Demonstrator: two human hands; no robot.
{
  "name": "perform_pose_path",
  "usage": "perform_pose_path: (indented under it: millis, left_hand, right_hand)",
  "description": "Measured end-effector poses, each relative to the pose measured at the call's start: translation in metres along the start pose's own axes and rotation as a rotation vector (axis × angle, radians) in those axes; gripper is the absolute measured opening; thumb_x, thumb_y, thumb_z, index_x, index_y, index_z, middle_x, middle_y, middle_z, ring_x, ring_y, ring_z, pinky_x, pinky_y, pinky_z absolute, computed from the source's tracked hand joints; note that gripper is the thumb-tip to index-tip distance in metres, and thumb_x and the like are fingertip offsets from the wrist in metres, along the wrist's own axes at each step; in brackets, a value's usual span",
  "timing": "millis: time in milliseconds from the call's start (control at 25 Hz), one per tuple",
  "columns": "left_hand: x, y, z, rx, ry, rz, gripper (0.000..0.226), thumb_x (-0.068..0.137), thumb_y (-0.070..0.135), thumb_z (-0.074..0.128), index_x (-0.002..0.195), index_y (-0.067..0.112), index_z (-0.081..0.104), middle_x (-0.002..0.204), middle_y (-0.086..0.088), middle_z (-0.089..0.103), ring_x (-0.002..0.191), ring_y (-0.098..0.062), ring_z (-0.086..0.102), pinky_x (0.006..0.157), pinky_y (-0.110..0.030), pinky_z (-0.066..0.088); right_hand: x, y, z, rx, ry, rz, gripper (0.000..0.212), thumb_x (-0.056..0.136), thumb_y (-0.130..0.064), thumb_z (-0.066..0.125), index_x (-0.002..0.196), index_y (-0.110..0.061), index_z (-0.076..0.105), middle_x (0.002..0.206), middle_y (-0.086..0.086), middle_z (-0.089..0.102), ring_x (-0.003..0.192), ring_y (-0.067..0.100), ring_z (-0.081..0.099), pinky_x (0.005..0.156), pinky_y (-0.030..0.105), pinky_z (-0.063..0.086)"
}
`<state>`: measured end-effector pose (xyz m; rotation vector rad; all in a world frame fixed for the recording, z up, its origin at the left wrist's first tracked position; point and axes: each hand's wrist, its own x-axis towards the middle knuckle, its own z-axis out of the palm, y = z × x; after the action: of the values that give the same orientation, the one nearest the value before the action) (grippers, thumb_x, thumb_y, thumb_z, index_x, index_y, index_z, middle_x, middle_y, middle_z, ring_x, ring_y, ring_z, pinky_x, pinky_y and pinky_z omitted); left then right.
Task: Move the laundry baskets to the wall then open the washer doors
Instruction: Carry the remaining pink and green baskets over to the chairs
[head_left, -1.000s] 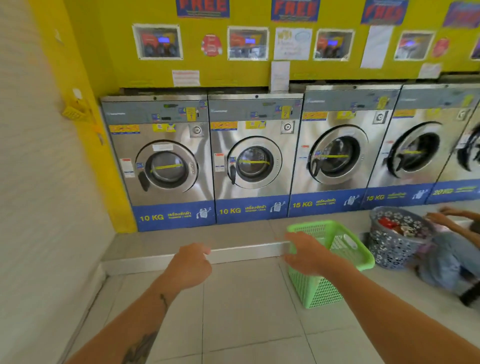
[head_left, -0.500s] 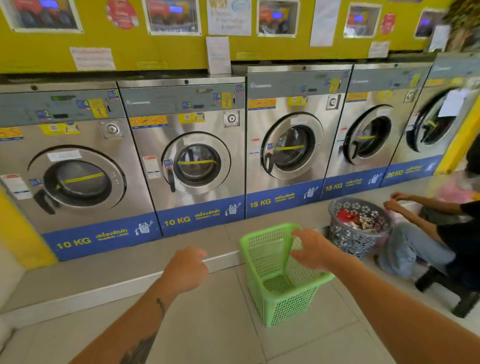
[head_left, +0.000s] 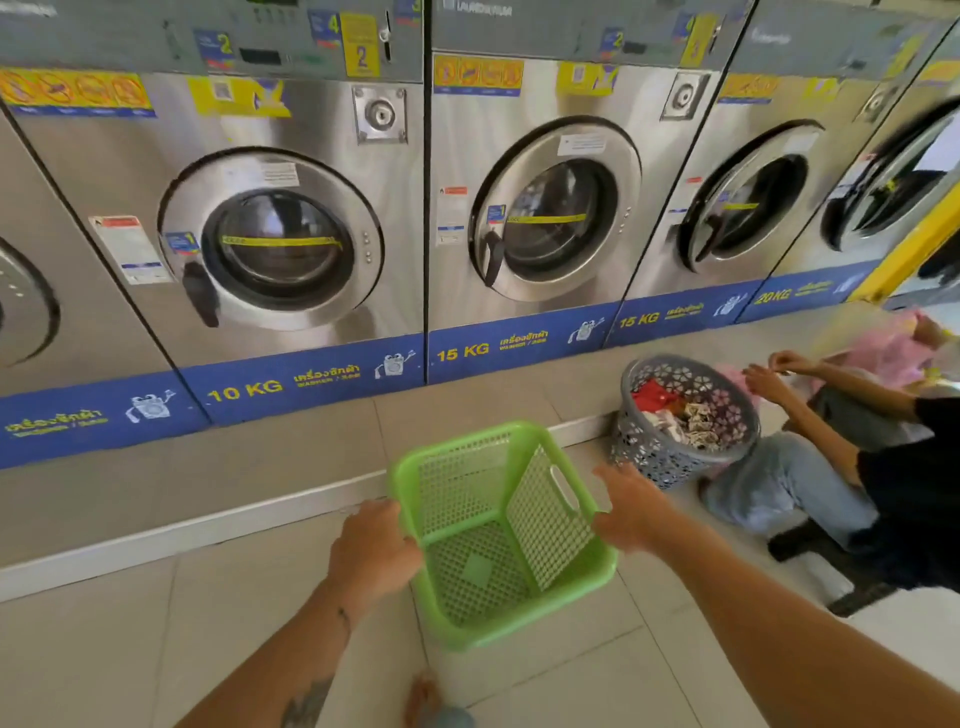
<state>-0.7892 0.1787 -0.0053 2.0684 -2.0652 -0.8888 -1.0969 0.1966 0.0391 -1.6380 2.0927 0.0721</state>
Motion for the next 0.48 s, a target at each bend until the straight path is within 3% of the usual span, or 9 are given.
perform_pose_path:
  millis: [120, 280, 480]
  left_hand:
    - [0.062, 0.004, 0.03, 0.093, -0.042, -0.054, 0.057, 0.082, 0.037, 0.049, 0.137, 0.023, 0.043, 0.14, -0.004, 0.042, 0.125, -0.029, 0.044, 0.097, -0.043, 0.044]
    - [0.117, -0.006, 0.07, 0.193, -0.051, -0.098, 0.065, 0.083, 0.041, 0.049, 0.143, 0.022, 0.034, 0.155, -0.006, 0.027, 0.137, -0.03, 0.032, 0.108, -0.045, 0.034]
    - [0.174, -0.039, 0.163, 0.235, -0.056, -0.178, 0.077, 0.086, 0.037, 0.049, 0.153, 0.022, 0.014, 0.163, -0.01, 0.002, 0.149, -0.031, 0.006, 0.12, -0.048, 0.014]
  right_hand:
    - [0.062, 0.024, 0.002, -0.042, -0.056, 0.052, 0.065, 0.079, -0.019, 0.061, 0.14, -0.014, 0.038, 0.138, 0.013, 0.041, 0.126, 0.032, 0.04, 0.103, 0.042, 0.038]
    - [0.13, 0.048, 0.026, -0.095, -0.125, 0.03, 0.064, 0.084, -0.018, 0.059, 0.143, -0.011, 0.037, 0.143, 0.012, 0.041, 0.126, 0.033, 0.04, 0.104, 0.042, 0.036]
    - [0.239, 0.079, 0.105, -0.04, -0.14, 0.04, 0.083, 0.076, -0.005, 0.061, 0.149, -0.02, 0.022, 0.152, 0.009, 0.028, 0.128, 0.038, 0.038, 0.1, 0.051, 0.042]
